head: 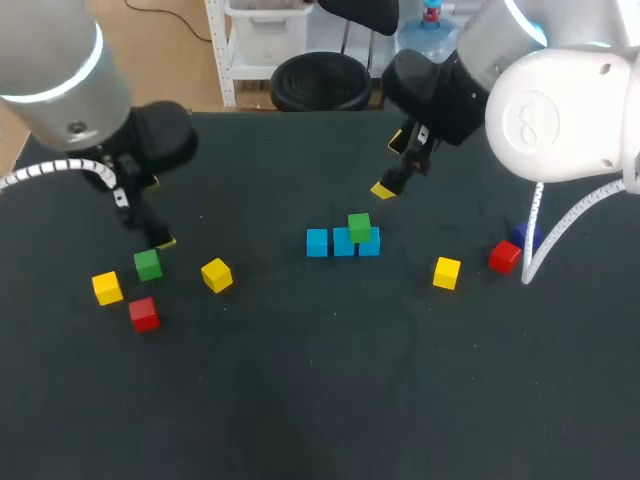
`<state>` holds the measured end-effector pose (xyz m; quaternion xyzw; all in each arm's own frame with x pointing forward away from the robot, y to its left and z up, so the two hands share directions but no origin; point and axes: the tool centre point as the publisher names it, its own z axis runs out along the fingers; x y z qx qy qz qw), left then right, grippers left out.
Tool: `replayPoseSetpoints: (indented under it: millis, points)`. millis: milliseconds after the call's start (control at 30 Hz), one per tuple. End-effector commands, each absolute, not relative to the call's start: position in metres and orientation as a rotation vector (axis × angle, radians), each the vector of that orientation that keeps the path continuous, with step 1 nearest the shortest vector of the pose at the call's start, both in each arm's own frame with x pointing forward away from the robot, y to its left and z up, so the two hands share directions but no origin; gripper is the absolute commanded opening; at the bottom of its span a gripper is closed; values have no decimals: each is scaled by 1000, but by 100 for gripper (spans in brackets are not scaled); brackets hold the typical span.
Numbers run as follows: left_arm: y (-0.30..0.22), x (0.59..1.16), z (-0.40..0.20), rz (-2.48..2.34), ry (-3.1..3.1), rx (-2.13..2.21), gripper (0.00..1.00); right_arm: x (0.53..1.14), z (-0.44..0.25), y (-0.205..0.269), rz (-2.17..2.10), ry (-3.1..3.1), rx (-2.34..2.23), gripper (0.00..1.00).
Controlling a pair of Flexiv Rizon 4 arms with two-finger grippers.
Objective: Place the blue cubes, place green cubes on the blue cubes, place the yellow cubes on the green cubes, then place the red cubes on the yellow cubes, and place purple cube on the red cubes.
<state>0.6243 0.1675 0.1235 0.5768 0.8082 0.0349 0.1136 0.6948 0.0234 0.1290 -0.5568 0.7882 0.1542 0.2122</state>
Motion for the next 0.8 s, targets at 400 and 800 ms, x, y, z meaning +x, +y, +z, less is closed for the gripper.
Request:
replayPoseSetpoints:
  millis: [400, 800]
  points:
    - [179, 644, 67, 320, 2560, 1739, 100, 693, 130, 23, 424, 2189, -1542, 100]
    - [187, 646, 40, 504, 2594, 1836, 100, 693, 130, 23, 424, 2189, -1542, 100]
